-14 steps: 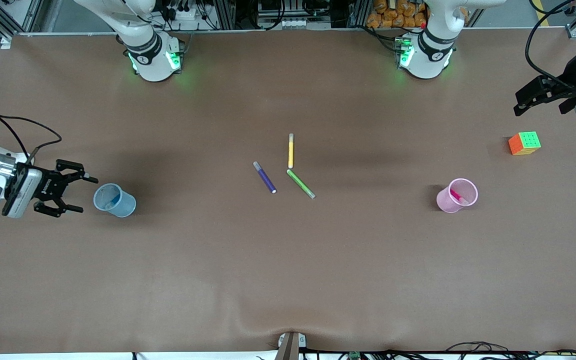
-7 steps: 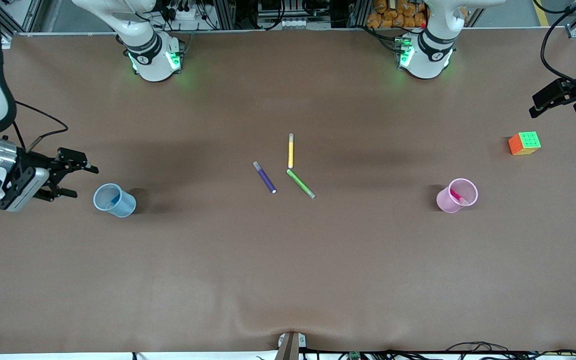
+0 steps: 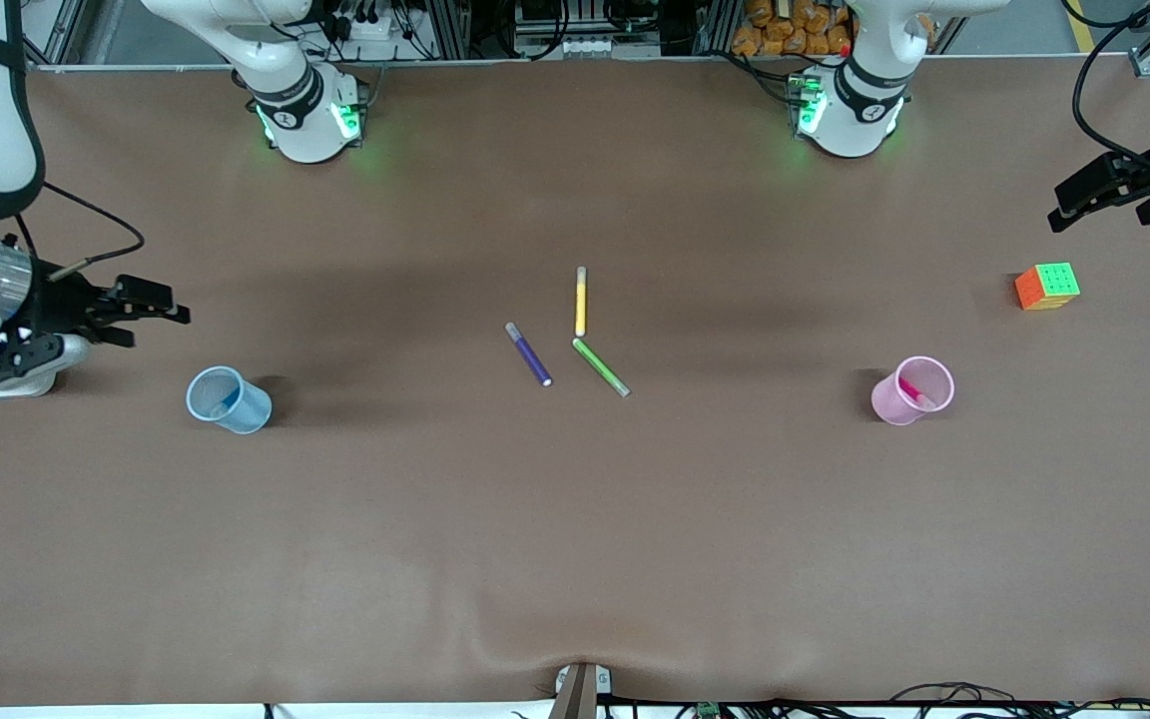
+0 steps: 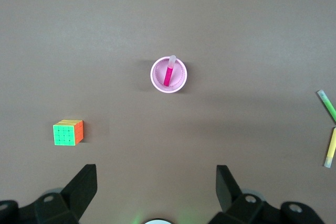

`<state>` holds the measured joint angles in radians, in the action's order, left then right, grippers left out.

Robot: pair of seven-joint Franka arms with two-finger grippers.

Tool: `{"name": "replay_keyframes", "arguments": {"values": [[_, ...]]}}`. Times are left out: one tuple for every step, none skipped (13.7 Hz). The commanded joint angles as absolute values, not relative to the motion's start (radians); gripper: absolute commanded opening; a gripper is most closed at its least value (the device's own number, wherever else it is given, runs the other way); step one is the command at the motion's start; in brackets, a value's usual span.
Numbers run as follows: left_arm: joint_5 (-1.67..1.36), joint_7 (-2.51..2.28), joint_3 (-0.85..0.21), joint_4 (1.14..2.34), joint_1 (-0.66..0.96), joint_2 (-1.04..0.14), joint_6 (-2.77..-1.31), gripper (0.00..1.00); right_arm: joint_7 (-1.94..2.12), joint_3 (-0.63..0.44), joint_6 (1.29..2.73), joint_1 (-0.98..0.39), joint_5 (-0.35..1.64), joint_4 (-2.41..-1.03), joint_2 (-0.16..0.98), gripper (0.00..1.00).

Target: Place pink and blue markers in matching cups

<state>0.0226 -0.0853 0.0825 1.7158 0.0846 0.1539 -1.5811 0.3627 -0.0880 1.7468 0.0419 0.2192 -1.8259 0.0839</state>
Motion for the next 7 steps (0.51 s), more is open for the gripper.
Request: {"name": "replay_keyframes", "arguments": {"values": [[0.011, -0.084, 0.083, 1.686, 0.083, 0.153, -1.559, 1.00, 0.177, -0.094, 1.717, 0.031, 0.091, -1.755, 0.066, 1.00], [0.011, -0.084, 0.083, 1.686, 0.081, 0.150, -1.559, 1.00, 0.128, -0.095, 1.701, 0.029, 0.050, -1.732, 0.066, 1.00], [0.011, -0.084, 0.083, 1.686, 0.083, 0.150, -1.559, 1.00, 0.076, -0.092, 1.675, 0.025, 0.010, -1.698, 0.066, 1.00], [0.011, -0.086, 0.083, 1.686, 0.084, 0.149, -1.557, 1.00, 0.022, -0.089, 1.648, 0.018, -0.009, -1.680, 0.066, 1.00], [0.011, -0.086, 0.083, 1.687, 0.086, 0.149, -1.555, 1.00, -0.006, -0.090, 1.631, 0.015, -0.009, -1.666, 0.061, 1.00], [0.011, -0.086, 0.081, 1.687, 0.089, 0.147, -1.554, 1.00, -0.012, -0.094, 1.634, 0.020, -0.009, -1.666, 0.037, 1.00], [0.011, -0.086, 0.081, 1.686, 0.090, 0.146, -1.551, 1.00, -0.014, -0.097, 1.634, 0.026, -0.005, -1.667, 0.019, 1.00]]}}
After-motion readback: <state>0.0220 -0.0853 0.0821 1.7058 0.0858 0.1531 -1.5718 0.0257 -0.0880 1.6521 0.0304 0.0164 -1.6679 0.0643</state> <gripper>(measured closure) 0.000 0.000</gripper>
